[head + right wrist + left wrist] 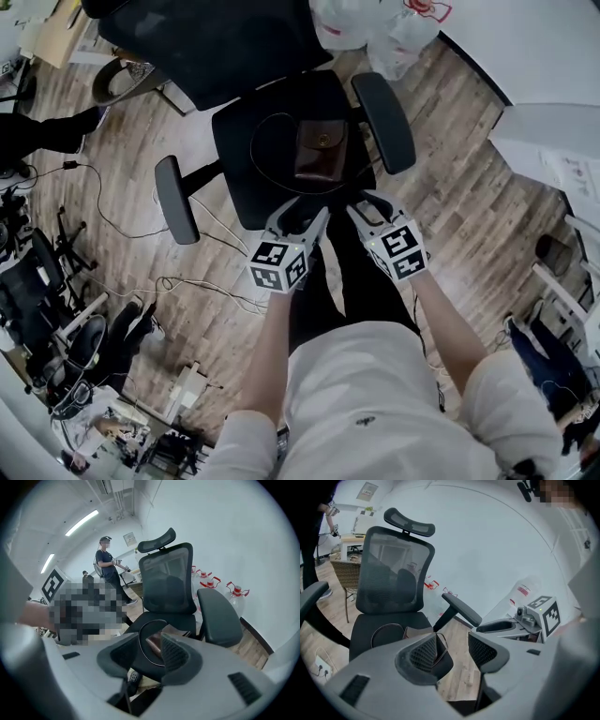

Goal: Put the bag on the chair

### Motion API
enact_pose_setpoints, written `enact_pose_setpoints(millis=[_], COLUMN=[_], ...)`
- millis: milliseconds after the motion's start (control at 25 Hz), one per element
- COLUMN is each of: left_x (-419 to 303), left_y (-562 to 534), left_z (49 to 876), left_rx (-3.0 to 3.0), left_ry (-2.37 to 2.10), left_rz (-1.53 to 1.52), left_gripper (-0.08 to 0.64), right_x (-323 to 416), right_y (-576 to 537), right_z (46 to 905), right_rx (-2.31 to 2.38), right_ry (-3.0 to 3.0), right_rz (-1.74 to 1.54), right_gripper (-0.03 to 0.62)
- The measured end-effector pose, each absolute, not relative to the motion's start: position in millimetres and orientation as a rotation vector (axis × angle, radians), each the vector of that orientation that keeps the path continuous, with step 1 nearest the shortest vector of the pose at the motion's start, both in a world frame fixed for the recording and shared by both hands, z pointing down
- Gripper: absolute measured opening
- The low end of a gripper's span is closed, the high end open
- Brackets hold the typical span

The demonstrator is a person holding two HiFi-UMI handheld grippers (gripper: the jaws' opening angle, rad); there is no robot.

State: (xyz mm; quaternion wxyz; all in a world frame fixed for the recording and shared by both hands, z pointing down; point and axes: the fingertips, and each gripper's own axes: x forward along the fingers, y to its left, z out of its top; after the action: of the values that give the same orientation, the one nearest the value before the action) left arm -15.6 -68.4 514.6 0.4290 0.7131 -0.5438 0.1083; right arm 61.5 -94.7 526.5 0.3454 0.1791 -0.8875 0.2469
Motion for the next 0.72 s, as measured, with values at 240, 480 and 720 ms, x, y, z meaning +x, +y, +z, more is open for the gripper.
enact_pose_setpoints(millis=[240,480,720], left_x=[-17.6,-18.0,-23.7], left_y=[-74.0,-75.7,-57.2], left_z=[486.7,465.8,441.6], left_rx=[1.836,1.907,1.978], left_ry=[-1.367,-1.355,-1.339], left_rz=[0.253,0.27,0.254], left_gripper=[0.196,0.17,0.141], right_x=[54.3,54.8,54.5], right_y=[-103.5,-105.6,-84.8], right_z=[501.9,479.5,454.0], right_rx=[0.508,0.571,0.654], right_ry=[-2.35,-2.376,-2.388], right_rz=[0.627,0.621,0.601], right_gripper=[0.135,0.12,0.104])
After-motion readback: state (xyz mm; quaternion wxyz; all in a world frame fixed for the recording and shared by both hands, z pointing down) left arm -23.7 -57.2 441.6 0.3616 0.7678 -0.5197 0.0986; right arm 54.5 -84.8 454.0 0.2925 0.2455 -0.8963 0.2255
